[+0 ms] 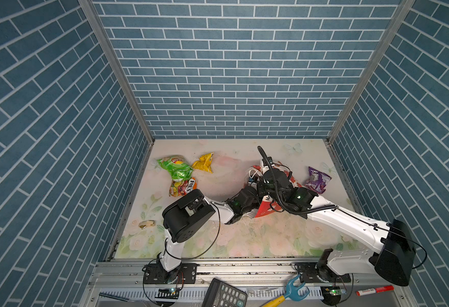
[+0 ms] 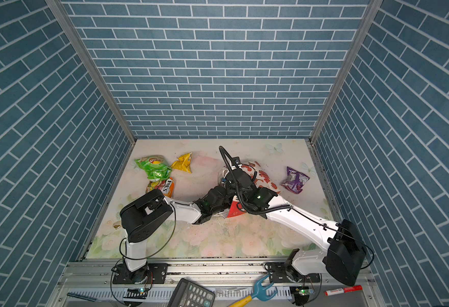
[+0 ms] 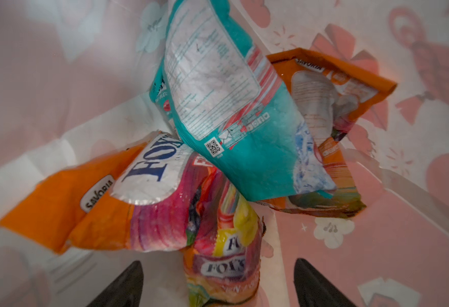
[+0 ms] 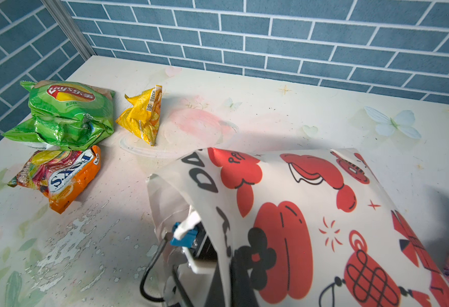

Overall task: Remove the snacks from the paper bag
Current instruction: 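Push the left gripper deeper and close on the orange Fox's packet, then draw the grasped Fox's packet back toward the bag mouth with the left gripper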

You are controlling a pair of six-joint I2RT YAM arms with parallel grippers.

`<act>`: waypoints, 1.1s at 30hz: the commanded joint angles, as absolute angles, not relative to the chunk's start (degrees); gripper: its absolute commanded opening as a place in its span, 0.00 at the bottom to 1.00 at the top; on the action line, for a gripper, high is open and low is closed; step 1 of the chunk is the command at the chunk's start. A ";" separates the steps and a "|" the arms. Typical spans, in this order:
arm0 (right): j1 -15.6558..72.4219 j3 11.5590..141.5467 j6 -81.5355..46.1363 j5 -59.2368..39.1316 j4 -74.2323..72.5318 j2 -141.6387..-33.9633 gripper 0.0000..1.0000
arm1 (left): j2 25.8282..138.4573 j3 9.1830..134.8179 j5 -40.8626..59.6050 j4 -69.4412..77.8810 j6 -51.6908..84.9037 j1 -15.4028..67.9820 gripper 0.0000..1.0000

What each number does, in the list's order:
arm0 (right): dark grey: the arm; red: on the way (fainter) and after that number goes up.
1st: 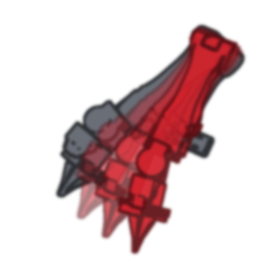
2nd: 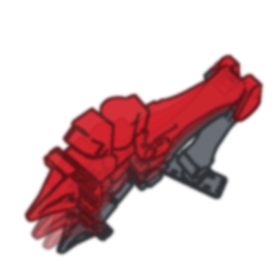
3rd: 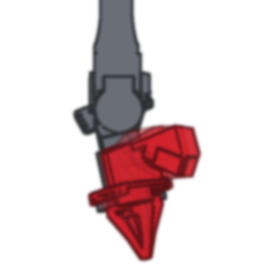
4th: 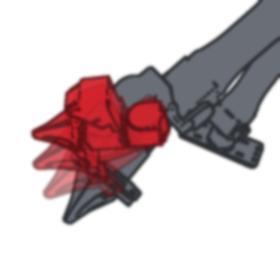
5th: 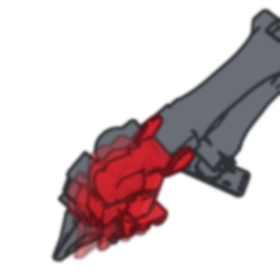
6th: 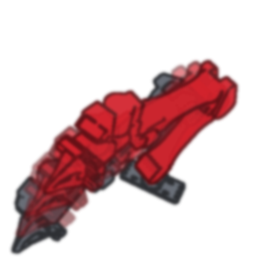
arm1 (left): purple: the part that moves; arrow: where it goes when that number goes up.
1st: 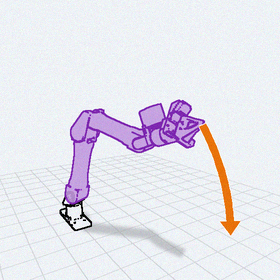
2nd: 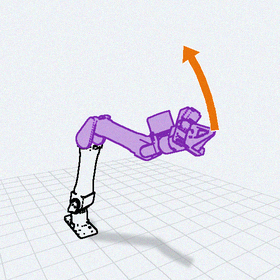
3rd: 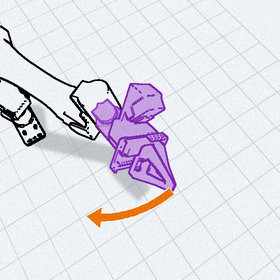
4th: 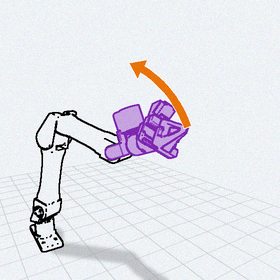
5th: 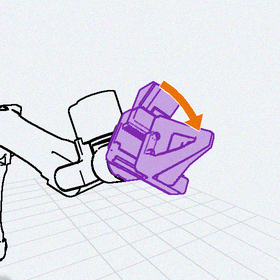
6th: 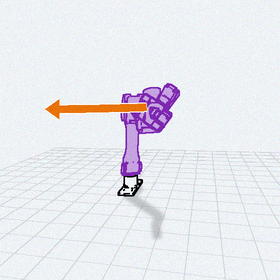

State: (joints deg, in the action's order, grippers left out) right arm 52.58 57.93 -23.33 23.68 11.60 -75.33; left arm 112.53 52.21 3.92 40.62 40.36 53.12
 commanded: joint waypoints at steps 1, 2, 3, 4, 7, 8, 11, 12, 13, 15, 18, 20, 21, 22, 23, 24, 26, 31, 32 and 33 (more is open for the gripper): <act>52.80 59.91 -25.66 22.85 9.71 -75.35 0.00 | 114.59 53.87 3.85 40.88 40.30 52.97 0.86; 52.82 59.69 -25.75 22.81 9.59 -75.17 0.00 | 114.98 54.01 4.10 41.13 40.63 52.95 0.85; 52.83 59.49 -25.90 22.76 9.50 -74.98 0.00 | 115.20 54.05 4.28 41.18 40.80 52.98 0.84; 52.82 59.32 -26.01 22.76 9.34 -74.82 0.00 | 115.35 54.12 4.31 41.22 40.99 52.99 0.83; 52.83 58.63 -26.18 22.93 9.20 -74.36 0.00 | 115.49 53.79 4.04 41.40 41.15 52.97 0.80; 52.81 58.62 -26.19 23.02 9.30 -74.27 0.00 | 115.58 53.79 4.04 41.33 41.22 52.92 0.79; 52.80 58.41 -26.28 23.03 9.40 -74.14 0.00 | 115.92 54.10 4.13 41.13 41.23 52.99 0.77; 52.87 58.45 -26.32 23.03 9.40 -74.09 0.00 | 116.01 54.14 4.13 41.11 41.38 53.00 0.76; 52.82 58.28 -26.37 22.98 9.40 -73.96 0.00 | 116.30 54.23 4.22 41.13 41.44 52.99 0.75; 52.83 58.15 -26.47 23.07 9.30 -73.75 0.00 | 116.63 54.32 4.39 41.22 41.64 53.00 0.73; 52.82 57.71 -26.54 23.37 9.22 -73.40 0.00 | 116.81 54.23 4.48 41.48 41.82 52.99 0.68; 52.86 57.57 -26.54 23.47 9.31 -73.15 0.00 | 116.81 54.10 4.48 41.66 41.83 52.91 0.64; 52.82 57.48 -26.54 23.55 9.31 -73.06 0.00 | 116.78 54.05 4.44 41.68 41.82 52.91 0.62; 52.82 57.34 -26.50 23.55 9.30 -72.91 0.00 | 116.89 54.14 4.48 41.62 41.84 52.83 0.59; 52.82 57.22 -26.46 23.68 9.28 -72.78 0.00 | 116.96 54.29 4.65 41.44 42.00 52.71 0.56; 52.84 57.13 -26.46 23.85 9.38 -72.62 0.00 | 117.15 54.32 4.80 41.55 42.29 52.63 0.55; 52.84 56.93 -26.37 24.28 9.40 -72.34 0.00 | 117.63 54.25 5.18 42.20 42.87 52.29 0.49; 52.82 56.39 -26.37 24.65 9.60 -71.98 0.00 | 117.86 53.79 5.63 43.24 43.36 51.55 0.33; 52.81 56.35 -26.37 24.80 9.82 -71.98 0.00 | 117.78 53.66 5.58 43.24 43.24 51.50 0.29; 52.83 56.31 -26.36 24.94 10.02 -71.98 0.00 | 117.67 53.53 5.48 43.24 43.19 51.42 0.24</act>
